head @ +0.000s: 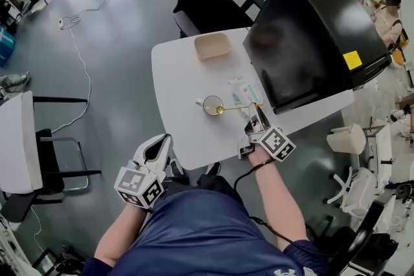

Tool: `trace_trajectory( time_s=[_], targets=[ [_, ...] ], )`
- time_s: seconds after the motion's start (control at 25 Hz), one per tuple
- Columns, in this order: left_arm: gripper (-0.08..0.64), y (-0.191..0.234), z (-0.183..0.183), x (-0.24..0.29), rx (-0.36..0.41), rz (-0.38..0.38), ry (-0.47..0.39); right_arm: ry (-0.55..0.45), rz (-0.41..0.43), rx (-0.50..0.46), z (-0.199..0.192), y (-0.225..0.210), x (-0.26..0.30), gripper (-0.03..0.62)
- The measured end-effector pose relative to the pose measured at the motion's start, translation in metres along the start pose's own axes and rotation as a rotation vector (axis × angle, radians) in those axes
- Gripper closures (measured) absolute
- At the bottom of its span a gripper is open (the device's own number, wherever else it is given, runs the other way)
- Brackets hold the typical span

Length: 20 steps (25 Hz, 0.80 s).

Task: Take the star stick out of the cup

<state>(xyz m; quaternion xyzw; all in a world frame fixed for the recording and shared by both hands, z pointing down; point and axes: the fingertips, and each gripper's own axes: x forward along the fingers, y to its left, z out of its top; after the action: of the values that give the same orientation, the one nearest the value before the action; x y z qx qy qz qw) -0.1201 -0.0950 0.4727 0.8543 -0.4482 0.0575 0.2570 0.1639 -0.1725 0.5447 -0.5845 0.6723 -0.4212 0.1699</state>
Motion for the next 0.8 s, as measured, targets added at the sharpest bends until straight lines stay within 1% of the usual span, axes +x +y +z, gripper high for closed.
trace_trajectory(
  time_s=[0.12, 0.28, 0.44, 0.6, 0.8],
  targets=[
    [0.555, -0.007, -0.001, 0.010, 0.009, -0.026, 0.010, -0.022, -0.017, 0.030, 0.004, -0.009, -0.015, 0.580],
    [0.555, -0.016, -0.002, 0.021, 0.020, -0.058, 0.024, -0.048, -0.045, 0.044, 0.010, -0.022, -0.034, 0.580],
    [0.555, -0.024, -0.006, 0.029, 0.029, -0.083, 0.042, -0.064, -0.108, 0.092, 0.009, -0.039, -0.054, 0.580],
    [0.555, -0.029, -0.007, 0.033, 0.039, -0.098, 0.055, -0.083, -0.103, 0.097, 0.009, -0.050, -0.065, 0.580],
    [0.555, -0.035, -0.008, 0.037, 0.048, -0.110, 0.065, -0.095, -0.129, 0.127, 0.006, -0.065, -0.077, 0.580]
  ],
)
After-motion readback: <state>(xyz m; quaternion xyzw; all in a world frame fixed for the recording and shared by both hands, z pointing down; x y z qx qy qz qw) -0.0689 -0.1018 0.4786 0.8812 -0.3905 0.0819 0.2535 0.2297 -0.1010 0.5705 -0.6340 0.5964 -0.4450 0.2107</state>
